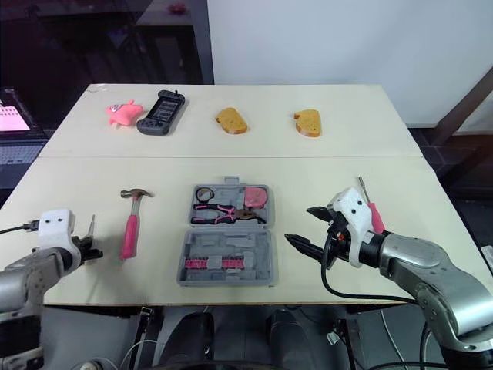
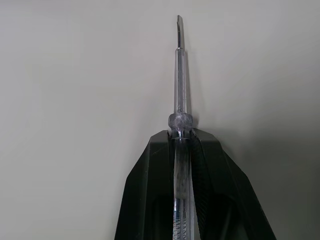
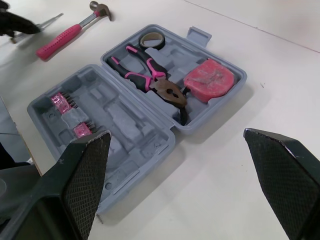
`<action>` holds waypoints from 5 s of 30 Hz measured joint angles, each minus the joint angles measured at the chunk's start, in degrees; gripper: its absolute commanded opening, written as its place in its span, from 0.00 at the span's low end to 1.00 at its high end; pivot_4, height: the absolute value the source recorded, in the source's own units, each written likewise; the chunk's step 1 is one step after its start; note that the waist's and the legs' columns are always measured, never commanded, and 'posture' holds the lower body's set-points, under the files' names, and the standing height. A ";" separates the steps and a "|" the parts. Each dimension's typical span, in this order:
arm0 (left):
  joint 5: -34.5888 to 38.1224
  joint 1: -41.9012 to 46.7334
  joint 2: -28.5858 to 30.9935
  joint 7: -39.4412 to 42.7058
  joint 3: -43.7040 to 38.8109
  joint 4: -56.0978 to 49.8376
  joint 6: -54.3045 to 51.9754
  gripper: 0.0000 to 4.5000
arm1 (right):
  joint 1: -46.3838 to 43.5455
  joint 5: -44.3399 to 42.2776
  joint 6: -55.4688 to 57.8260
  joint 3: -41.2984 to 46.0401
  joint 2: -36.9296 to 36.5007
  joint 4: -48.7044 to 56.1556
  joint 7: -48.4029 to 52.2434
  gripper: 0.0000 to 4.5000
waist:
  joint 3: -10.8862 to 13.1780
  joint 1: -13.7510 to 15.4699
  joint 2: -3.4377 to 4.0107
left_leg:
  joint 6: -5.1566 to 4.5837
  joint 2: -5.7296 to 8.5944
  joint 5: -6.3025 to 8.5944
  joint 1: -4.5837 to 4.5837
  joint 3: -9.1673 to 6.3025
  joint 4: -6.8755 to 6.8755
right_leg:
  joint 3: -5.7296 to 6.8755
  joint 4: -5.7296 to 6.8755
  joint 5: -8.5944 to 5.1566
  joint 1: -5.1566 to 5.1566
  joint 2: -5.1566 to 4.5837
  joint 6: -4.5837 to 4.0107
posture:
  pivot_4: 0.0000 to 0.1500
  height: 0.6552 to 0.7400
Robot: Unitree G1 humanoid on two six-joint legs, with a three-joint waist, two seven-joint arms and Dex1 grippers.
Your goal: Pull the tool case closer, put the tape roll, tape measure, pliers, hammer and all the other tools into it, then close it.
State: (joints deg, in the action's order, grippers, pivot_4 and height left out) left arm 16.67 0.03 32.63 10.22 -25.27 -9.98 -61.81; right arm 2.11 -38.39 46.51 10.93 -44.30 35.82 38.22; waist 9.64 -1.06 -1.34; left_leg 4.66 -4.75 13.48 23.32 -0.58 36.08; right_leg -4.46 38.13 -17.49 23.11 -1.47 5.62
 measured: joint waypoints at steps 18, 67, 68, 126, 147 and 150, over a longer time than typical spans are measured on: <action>-2.49 2.78 2.15 3.74 1.36 7.44 5.16 0.62 | -1.73 -0.10 1.95 -0.54 -0.01 0.00 -0.16 1.00 | -0.16 0.74 0.32 | 0.00 0.04 0.00 -0.01 0.01 0.02 | 0.01 0.00 -0.06 -0.03 -0.05 -0.13 | 1.00 1.00; -0.82 42.24 18.78 63.67 51.18 1.40 13.80 0.02 | -7.58 6.81 -3.41 -8.08 -0.53 -4.58 1.65 1.00 | 0.30 0.15 -0.27 | -0.02 0.02 -0.01 0.19 0.11 0.06 | -0.12 -0.05 0.00 0.19 0.05 0.02 | 1.00 1.00; -1.42 43.20 18.31 64.42 52.69 2.05 13.49 0.02 | -7.38 6.94 -3.41 -8.14 -0.51 -4.58 1.47 1.00 | 0.31 -0.01 -0.27 | -0.04 0.02 0.00 0.18 0.11 0.05 | -0.13 -0.04 0.00 0.21 0.06 0.03 | 1.00 1.00; -26.55 45.45 2.19 60.78 67.79 8.63 20.01 0.02 | -7.20 9.99 -6.41 -12.44 -2.68 1.13 5.96 1.00 | 0.32 0.45 -0.27 | -0.06 0.01 0.00 0.16 0.02 0.17 | -0.11 0.06 0.00 0.11 0.09 0.08 | 1.00 1.00; -27.69 44.56 0.20 60.23 67.75 8.99 23.56 0.61 | -6.59 8.62 -4.22 -12.42 -2.23 2.85 4.20 1.00 | 0.32 0.66 -0.25 | -0.06 0.03 -0.01 0.15 -0.03 0.26 | -0.10 0.08 0.01 -0.01 0.09 0.09 | 1.00 1.00; -27.69 44.62 0.52 60.57 67.66 7.99 24.38 0.71 | -6.59 8.38 -4.22 -12.43 -2.12 2.85 4.10 1.00 | 0.32 0.57 -0.25 | -0.06 0.03 -0.01 0.15 -0.04 0.28 | -0.11 0.08 0.00 -0.03 0.11 0.09 | 1.00 1.00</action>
State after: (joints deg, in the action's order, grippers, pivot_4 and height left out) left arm -11.02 44.65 33.14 70.79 42.38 -2.00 -37.43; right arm -4.48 -30.01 42.30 -1.50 -46.43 38.67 42.32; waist 9.96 -0.48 -1.60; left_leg 4.59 -4.72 13.48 23.48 -0.62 36.35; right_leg -4.58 38.20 -17.48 23.08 -1.36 5.71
